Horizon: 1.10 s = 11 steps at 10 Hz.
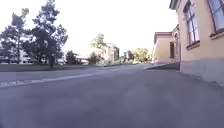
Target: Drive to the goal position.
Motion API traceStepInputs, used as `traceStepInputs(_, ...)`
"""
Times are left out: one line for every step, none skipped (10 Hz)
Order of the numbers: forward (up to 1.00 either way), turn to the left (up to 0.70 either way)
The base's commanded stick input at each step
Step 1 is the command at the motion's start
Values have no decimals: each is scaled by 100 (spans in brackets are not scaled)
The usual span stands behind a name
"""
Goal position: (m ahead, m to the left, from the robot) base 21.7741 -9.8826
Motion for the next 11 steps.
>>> traceStepInputs(50,0)
traceStepInputs(50,0)
traceStepInputs(50,0)
traceStepInputs(50,0)
traceStepInputs(50,0)
traceStepInputs(50,0)
traceStepInputs(50,0)
traceStepInputs(50,0)
traceStepInputs(50,0)
traceStepInputs(50,0)
traceStepInputs(50,0)
